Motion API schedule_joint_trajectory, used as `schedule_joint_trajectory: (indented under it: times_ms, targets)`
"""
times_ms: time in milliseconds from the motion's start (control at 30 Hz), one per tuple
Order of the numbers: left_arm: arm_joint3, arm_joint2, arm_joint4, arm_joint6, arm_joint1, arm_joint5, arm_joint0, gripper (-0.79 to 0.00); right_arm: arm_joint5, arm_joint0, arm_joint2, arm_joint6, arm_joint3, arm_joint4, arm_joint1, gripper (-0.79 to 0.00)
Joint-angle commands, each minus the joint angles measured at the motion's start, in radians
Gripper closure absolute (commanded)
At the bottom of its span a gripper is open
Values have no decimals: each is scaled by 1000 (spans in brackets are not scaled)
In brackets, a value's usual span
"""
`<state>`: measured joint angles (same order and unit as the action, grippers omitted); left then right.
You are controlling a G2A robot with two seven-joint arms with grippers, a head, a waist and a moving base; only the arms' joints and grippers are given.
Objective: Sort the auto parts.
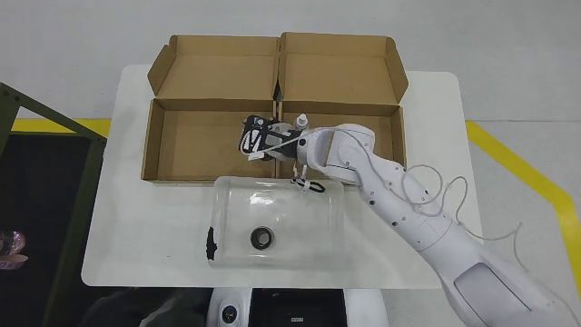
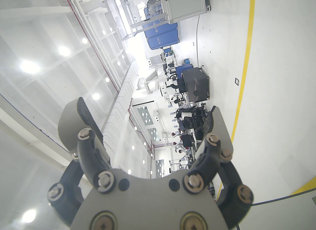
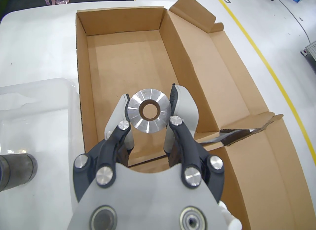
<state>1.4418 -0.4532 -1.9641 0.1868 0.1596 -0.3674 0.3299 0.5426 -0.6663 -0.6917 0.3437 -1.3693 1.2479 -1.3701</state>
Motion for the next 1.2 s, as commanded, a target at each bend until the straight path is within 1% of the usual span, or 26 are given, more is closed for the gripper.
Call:
schedule_joint_trajectory:
  times_ms: [0,233,467,500,533,767,967,1100,1167]
  targets:
    - [0,0,0,0,0,0,0,-785,-1,18,12,0,36,-15,-11,0]
    - [0,0,0,0,0,0,0,-785,-14,95,70,14,158,-23,-57,0]
    - [0,0,0,0,0,0,0,-785,-50,152,128,36,262,-19,-109,0]
    - [0,0,0,0,0,0,0,-785,-59,157,135,40,277,-19,-116,-55]
    - [0,0,0,0,0,0,0,-785,-67,162,141,42,291,-17,-123,-92]
    - [0,0,0,0,0,0,0,-785,-89,196,170,48,373,-9,-164,-102]
    - [0,0,0,0,0,0,0,-785,-95,217,186,65,420,9,-192,-169]
    - [0,0,0,0,0,0,0,-785,-99,227,193,77,446,19,-209,-185]
    - [0,0,0,0,0,0,0,-785,-101,234,199,87,459,35,-217,-212]
